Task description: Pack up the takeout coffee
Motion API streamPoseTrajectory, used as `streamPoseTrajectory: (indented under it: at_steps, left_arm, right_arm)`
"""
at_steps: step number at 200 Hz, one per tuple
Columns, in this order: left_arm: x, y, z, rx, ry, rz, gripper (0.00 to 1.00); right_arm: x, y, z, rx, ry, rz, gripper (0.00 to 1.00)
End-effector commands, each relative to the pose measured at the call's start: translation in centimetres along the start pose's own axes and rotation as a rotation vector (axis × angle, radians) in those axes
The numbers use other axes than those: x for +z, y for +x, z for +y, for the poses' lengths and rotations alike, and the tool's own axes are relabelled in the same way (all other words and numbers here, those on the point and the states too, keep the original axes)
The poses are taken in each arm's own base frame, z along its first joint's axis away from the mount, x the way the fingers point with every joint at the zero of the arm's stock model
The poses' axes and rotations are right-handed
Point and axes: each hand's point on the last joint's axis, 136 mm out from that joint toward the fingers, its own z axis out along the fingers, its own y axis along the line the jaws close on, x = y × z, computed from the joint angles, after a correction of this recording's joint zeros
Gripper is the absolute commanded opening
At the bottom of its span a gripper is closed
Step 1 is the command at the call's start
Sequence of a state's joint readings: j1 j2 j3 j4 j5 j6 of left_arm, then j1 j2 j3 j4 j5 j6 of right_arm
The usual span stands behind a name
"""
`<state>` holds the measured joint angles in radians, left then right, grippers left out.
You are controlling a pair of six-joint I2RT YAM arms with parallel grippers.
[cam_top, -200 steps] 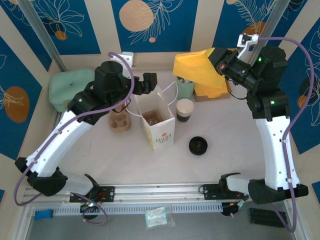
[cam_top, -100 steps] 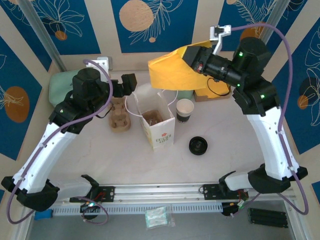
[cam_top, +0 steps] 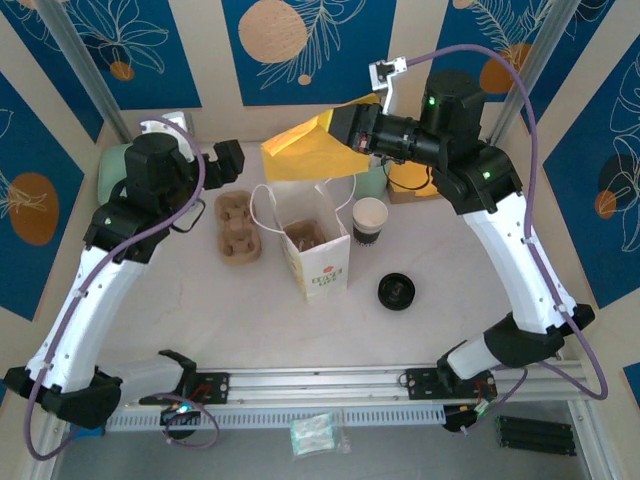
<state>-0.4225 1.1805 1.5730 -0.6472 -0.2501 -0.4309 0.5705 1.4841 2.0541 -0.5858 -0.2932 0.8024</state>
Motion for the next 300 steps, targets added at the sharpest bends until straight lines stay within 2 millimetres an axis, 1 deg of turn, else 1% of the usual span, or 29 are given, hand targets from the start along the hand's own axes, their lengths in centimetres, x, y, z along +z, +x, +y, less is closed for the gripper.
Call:
streamPoseTrajectory:
  at_steps: [1, 29, 50, 107, 136, 153, 196, 225, 268, 300]
  left_arm:
    - [0.5, -0.4, -0.4, -0.023, 0.030, 0.027, 0.99]
    - [1.3, 0.1, -1.9, -0.003, 0.107, 0.070, 0.99]
    - [1.2, 0.4, -3.0, 0.009, 0.171, 0.091, 0.99]
    - [-1.0, 1.3, -5.0, -0.004, 0.321, 0.111, 0.99]
    - [-1.7, 1.7, -5.6, -0.027, 0.366, 0.122, 0.99]
    - [-1.8, 1.9, -5.7, -0.039, 0.380, 0.129, 0.99]
    - [-1.5, 3.1, -6.2, -0.061, 0.413, 0.169, 1.00]
    - [-1.6, 3.6, -6.7, -0.063, 0.438, 0.186, 1.00]
    - [-2.0, 3.9, -7.9, -0.071, 0.487, 0.205, 1.00]
    - [-2.1, 4.4, -8.9, -0.072, 0.521, 0.225, 0.99]
  right_arm:
    - [0.3, 0.4, 1.5, -0.031, -0.063, 0.044, 0.00]
    - [1.3, 0.8, 1.3, -0.029, -0.086, 0.088, 0.00]
    - [2.1, 0.9, 1.2, -0.025, -0.102, 0.114, 0.00]
    - [4.3, 1.1, 0.4, -0.006, -0.129, 0.167, 0.00]
    - [5.1, 1.3, -0.4, 0.012, -0.133, 0.190, 0.00]
    - [5.6, 1.7, -0.9, 0.027, -0.135, 0.212, 0.00]
    - [5.9, 2.6, -2.1, 0.045, -0.122, 0.234, 0.00]
    - [6.0, 3.4, -3.2, 0.074, -0.121, 0.259, 0.00]
    - [5.9, 4.2, -3.7, 0.091, -0.127, 0.283, 0.00]
    - [5.7, 4.2, -4.1, 0.095, -0.123, 0.284, 0.00]
